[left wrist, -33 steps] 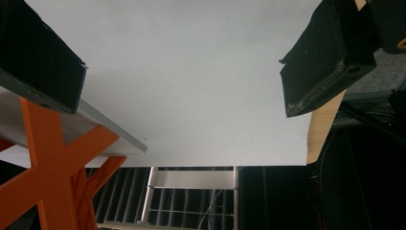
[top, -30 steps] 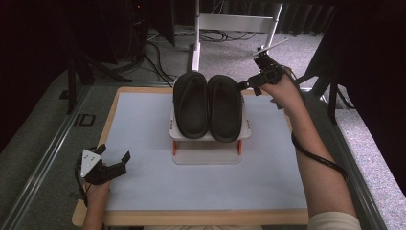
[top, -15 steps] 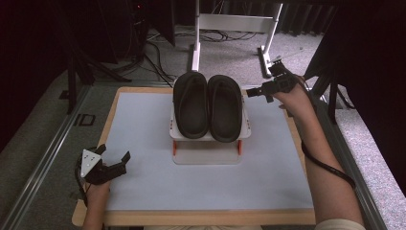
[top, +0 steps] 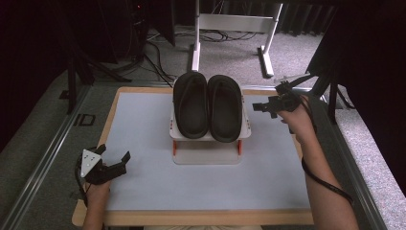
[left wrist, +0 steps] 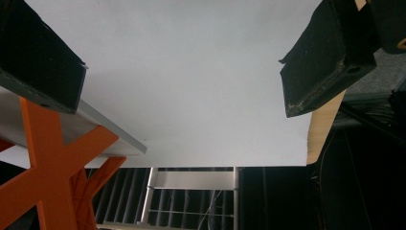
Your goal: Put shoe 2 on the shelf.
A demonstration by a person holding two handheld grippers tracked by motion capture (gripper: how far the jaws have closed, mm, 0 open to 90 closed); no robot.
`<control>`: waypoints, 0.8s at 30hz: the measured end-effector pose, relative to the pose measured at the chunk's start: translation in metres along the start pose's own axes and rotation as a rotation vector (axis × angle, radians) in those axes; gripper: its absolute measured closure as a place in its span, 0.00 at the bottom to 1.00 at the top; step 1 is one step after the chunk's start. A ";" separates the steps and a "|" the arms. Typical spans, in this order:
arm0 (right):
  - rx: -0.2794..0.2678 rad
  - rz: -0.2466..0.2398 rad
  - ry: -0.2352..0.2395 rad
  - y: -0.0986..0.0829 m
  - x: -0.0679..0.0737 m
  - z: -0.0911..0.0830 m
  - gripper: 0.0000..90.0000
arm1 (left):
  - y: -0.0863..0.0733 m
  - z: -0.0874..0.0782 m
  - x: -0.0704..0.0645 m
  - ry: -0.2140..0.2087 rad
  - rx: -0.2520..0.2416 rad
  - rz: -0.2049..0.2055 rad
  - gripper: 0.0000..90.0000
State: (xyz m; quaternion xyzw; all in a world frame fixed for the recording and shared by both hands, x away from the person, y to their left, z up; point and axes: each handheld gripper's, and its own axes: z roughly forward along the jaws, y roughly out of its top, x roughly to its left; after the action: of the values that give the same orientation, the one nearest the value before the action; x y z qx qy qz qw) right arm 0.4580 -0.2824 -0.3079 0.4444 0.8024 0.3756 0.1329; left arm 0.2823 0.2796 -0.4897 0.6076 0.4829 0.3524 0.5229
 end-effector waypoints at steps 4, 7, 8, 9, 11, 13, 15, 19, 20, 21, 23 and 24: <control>-0.046 0.020 -0.022 -0.018 -0.005 0.003 0.17 | 0.000 0.000 0.000 -0.001 0.000 0.000 0.01; -0.076 0.032 -0.035 -0.033 -0.008 0.007 0.16 | 0.000 0.000 0.000 -0.001 0.000 0.000 0.01; -0.083 0.031 -0.045 -0.037 -0.009 0.009 0.16 | 0.000 0.000 0.000 -0.001 0.000 0.000 0.01; -0.086 0.033 -0.049 -0.041 -0.010 0.011 0.16 | 0.000 0.000 0.000 -0.001 0.000 0.000 0.01; -0.095 0.041 -0.058 -0.051 -0.012 0.014 0.15 | 0.000 0.000 0.000 -0.001 0.000 0.000 0.01; -0.102 0.044 -0.065 -0.056 -0.013 0.016 0.15 | 0.000 0.000 0.000 -0.001 0.000 -0.002 0.01; -0.133 0.049 -0.085 -0.069 -0.016 0.019 0.15 | 0.000 0.000 0.000 -0.001 -0.001 -0.001 0.01; -0.148 0.053 -0.100 -0.086 -0.020 0.024 0.14 | 0.000 0.000 0.000 -0.001 -0.002 -0.003 0.01; -0.158 0.055 -0.107 -0.091 -0.020 0.025 0.14 | 0.000 0.000 0.000 -0.001 -0.001 -0.003 0.01; -0.161 0.057 -0.109 -0.094 -0.021 0.025 0.14 | 0.000 0.000 0.000 -0.001 -0.001 -0.003 0.01; -0.162 0.068 -0.119 -0.102 -0.021 0.027 0.13 | 0.000 0.000 0.000 -0.002 -0.001 -0.003 0.01; -0.163 0.070 -0.126 -0.106 -0.021 0.028 0.12 | 0.000 0.000 0.000 -0.002 -0.001 -0.004 0.01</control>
State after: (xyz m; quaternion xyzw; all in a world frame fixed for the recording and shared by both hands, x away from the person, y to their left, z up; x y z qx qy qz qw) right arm 0.4204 -0.3206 -0.4056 0.4825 0.7431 0.4156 0.2055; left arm 0.2824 0.2799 -0.4898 0.6066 0.4835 0.3511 0.5245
